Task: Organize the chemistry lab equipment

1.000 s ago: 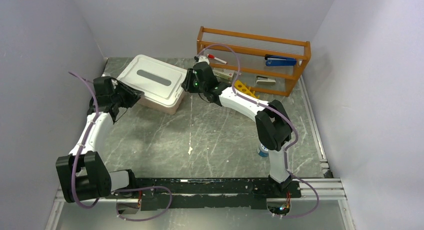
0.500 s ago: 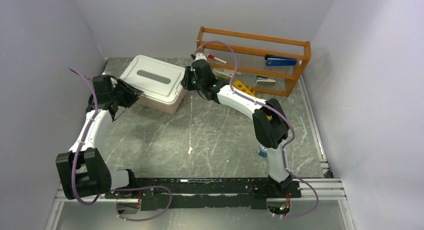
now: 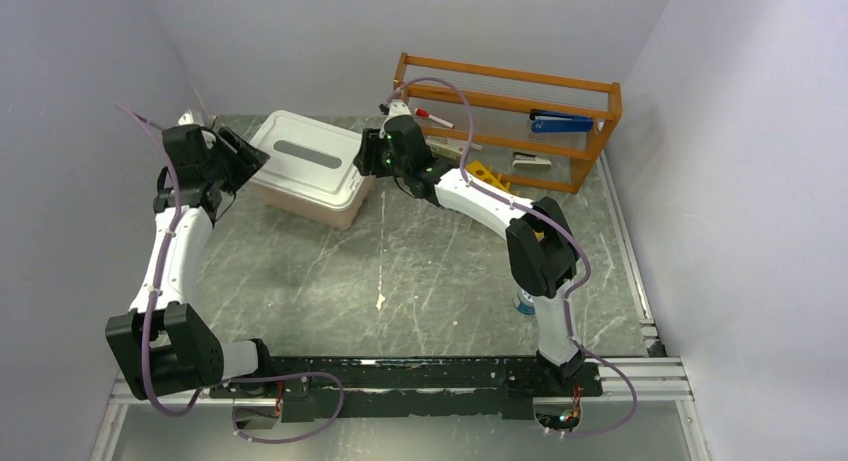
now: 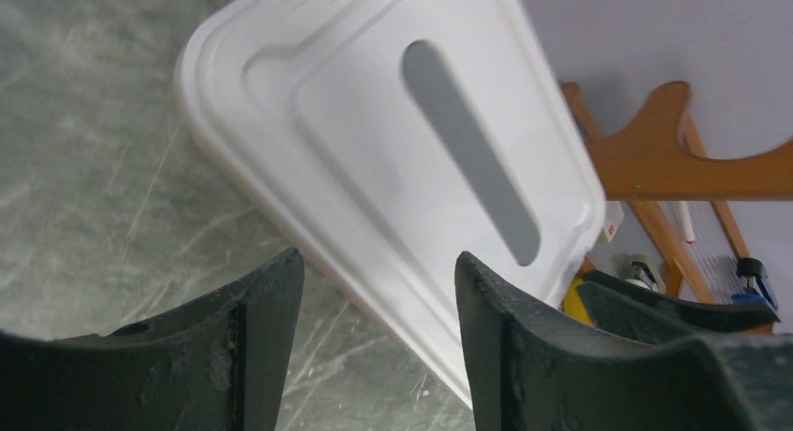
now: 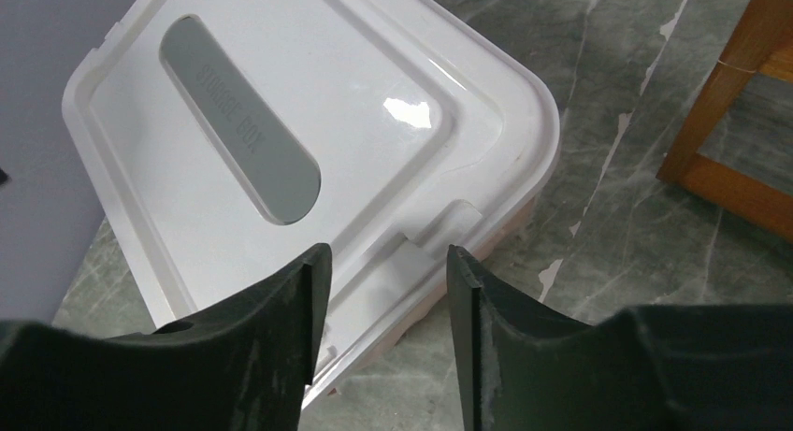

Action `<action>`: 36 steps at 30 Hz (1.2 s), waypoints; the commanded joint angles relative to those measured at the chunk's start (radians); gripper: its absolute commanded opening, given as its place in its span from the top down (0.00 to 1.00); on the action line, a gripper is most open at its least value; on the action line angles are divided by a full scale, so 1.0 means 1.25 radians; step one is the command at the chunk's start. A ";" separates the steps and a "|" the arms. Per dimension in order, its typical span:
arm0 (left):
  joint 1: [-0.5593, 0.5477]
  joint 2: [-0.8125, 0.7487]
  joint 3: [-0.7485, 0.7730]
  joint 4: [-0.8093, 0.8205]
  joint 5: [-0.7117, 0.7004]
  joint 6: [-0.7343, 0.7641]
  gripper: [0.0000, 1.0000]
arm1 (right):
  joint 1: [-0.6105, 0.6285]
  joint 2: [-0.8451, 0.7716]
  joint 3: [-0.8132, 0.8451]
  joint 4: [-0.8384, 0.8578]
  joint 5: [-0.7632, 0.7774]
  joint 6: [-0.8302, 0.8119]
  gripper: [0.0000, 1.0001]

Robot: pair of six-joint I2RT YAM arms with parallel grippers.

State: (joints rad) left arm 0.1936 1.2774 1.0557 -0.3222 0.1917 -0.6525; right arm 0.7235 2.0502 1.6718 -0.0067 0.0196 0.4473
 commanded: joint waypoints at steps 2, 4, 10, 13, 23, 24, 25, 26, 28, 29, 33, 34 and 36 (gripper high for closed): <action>0.004 0.061 0.099 0.087 0.110 0.077 0.34 | -0.006 -0.061 0.004 -0.021 0.016 -0.015 0.45; -0.001 0.118 0.134 0.100 0.121 0.084 0.34 | -0.006 -0.087 -0.014 -0.025 0.006 -0.013 0.44; -0.028 0.274 0.236 0.078 0.082 0.119 0.35 | -0.004 -0.166 -0.093 -0.037 -0.012 -0.018 0.43; -0.034 0.315 0.250 0.088 0.055 0.121 0.36 | -0.004 -0.201 -0.133 -0.039 -0.012 -0.018 0.43; -0.036 0.394 0.260 0.022 -0.064 0.154 0.36 | -0.004 -0.227 -0.184 -0.037 -0.027 -0.010 0.43; -0.036 0.397 0.256 0.026 -0.059 0.155 0.36 | -0.004 -0.225 -0.182 -0.041 -0.024 -0.009 0.43; -0.036 0.399 0.254 0.031 -0.050 0.157 0.37 | -0.004 -0.221 -0.179 -0.047 -0.021 -0.009 0.44; -0.037 0.401 0.257 0.033 -0.034 0.161 0.37 | -0.003 -0.219 -0.175 -0.052 -0.018 -0.008 0.44; -0.040 0.401 0.272 0.028 0.000 0.172 0.38 | -0.004 -0.219 -0.173 -0.057 -0.017 -0.009 0.44; -0.043 0.397 0.285 0.022 0.011 0.179 0.38 | -0.004 -0.220 -0.173 -0.059 -0.017 -0.008 0.44; -0.062 0.358 0.332 0.003 0.041 0.210 0.37 | -0.003 -0.239 -0.175 -0.075 0.006 -0.013 0.44; -0.066 0.346 0.348 -0.007 0.053 0.222 0.37 | -0.003 -0.248 -0.177 -0.082 0.016 -0.014 0.44; -0.080 0.320 0.379 -0.039 0.068 0.250 0.36 | -0.003 -0.273 -0.192 -0.101 0.040 -0.018 0.44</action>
State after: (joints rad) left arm 0.1314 1.7412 1.4384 -0.3054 0.2024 -0.4191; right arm 0.7197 1.7790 1.4452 -0.0921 0.0097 0.4400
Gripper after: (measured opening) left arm 0.632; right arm 0.560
